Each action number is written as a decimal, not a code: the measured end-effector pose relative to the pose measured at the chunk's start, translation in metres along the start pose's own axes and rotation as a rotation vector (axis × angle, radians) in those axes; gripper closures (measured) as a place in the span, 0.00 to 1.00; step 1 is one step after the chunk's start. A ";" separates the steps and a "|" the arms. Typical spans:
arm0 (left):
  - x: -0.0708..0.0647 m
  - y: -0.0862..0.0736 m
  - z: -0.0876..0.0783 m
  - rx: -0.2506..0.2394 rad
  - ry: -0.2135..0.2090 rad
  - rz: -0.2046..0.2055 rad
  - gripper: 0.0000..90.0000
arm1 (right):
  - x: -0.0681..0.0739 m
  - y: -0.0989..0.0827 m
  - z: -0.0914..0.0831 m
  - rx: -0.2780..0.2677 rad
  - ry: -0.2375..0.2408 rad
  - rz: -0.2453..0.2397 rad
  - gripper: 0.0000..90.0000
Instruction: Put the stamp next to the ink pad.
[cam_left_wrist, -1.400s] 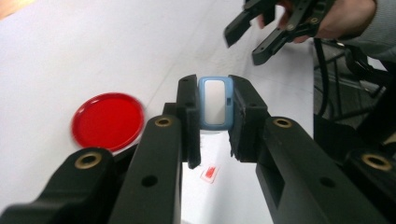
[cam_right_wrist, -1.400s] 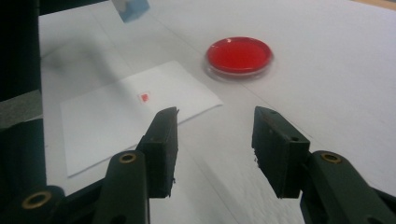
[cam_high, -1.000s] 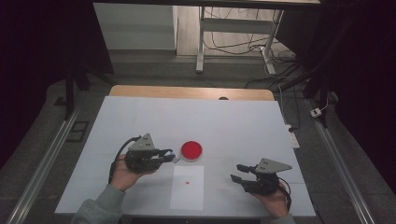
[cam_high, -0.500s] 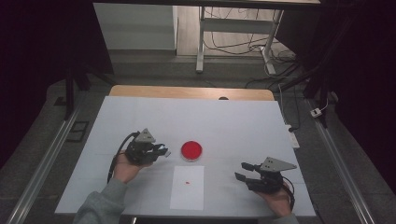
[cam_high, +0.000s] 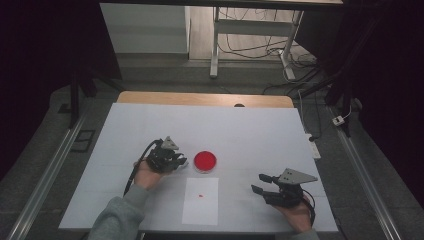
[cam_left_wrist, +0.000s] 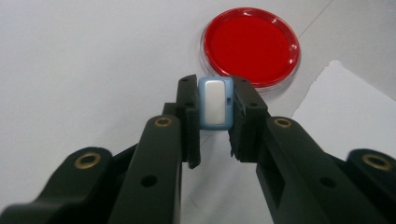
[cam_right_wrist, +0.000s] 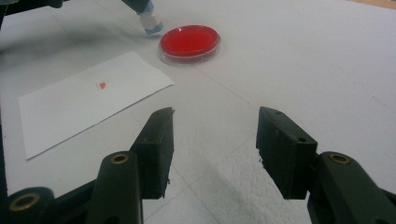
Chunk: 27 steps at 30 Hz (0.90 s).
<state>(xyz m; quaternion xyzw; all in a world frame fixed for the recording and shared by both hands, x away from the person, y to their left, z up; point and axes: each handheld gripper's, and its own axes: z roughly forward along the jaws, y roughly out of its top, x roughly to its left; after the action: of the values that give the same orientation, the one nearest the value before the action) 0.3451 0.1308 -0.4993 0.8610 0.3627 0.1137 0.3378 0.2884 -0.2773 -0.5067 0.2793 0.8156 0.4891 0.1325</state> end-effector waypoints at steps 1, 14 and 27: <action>0.000 0.000 0.001 0.003 0.000 -0.001 0.84 | 0.000 0.000 0.000 -0.003 0.005 0.002 0.52; -0.002 0.001 0.008 -0.014 0.002 0.015 0.82 | 0.001 0.000 0.001 -0.001 0.007 0.001 0.51; -0.006 0.001 -0.001 -0.091 0.021 0.012 0.43 | 0.003 0.001 0.001 -0.006 0.008 -0.002 0.51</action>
<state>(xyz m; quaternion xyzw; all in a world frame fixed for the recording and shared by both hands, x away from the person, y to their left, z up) 0.3405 0.1264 -0.4972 0.8457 0.3558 0.1411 0.3720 0.2870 -0.2742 -0.5059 0.2762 0.8149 0.4926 0.1304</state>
